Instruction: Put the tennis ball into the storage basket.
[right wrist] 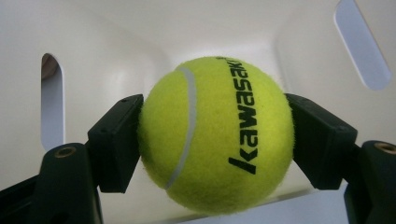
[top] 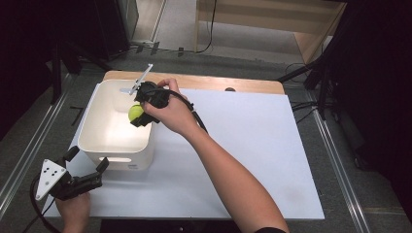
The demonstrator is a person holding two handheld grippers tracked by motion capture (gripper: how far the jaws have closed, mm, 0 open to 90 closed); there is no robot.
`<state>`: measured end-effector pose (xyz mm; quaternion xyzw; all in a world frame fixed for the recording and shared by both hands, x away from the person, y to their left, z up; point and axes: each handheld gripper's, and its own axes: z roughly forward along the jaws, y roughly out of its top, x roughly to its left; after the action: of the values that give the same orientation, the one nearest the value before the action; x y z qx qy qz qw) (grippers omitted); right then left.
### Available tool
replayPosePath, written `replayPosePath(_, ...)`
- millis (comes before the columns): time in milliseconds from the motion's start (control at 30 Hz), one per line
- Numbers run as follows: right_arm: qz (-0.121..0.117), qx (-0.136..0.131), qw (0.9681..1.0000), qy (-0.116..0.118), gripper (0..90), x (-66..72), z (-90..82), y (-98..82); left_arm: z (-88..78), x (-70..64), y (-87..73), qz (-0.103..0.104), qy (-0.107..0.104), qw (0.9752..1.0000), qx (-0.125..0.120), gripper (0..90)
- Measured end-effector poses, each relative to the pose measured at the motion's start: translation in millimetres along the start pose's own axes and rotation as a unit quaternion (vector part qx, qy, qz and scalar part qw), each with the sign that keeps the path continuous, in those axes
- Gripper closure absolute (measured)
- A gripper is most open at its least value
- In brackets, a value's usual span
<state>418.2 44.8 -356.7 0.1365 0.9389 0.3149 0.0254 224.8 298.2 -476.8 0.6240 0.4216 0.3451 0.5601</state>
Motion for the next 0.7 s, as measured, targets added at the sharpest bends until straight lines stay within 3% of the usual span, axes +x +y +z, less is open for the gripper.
replayPosePath(433, -0.005, 0.031, 0.9995, 0.004, 23.4, 4.1, 21.4, -7.5, 0.1, 0.1, 0.0, -0.002, 0.0, 1.0, -0.002, 0.0)
replayPosePath(700, -0.009, 0.027, 0.9996, 0.008, 22.5, 4.4, 20.1, -9.0, 0.0, 0.2, 0.0, -0.001, 0.0, 1.0, -0.001, 0.0)
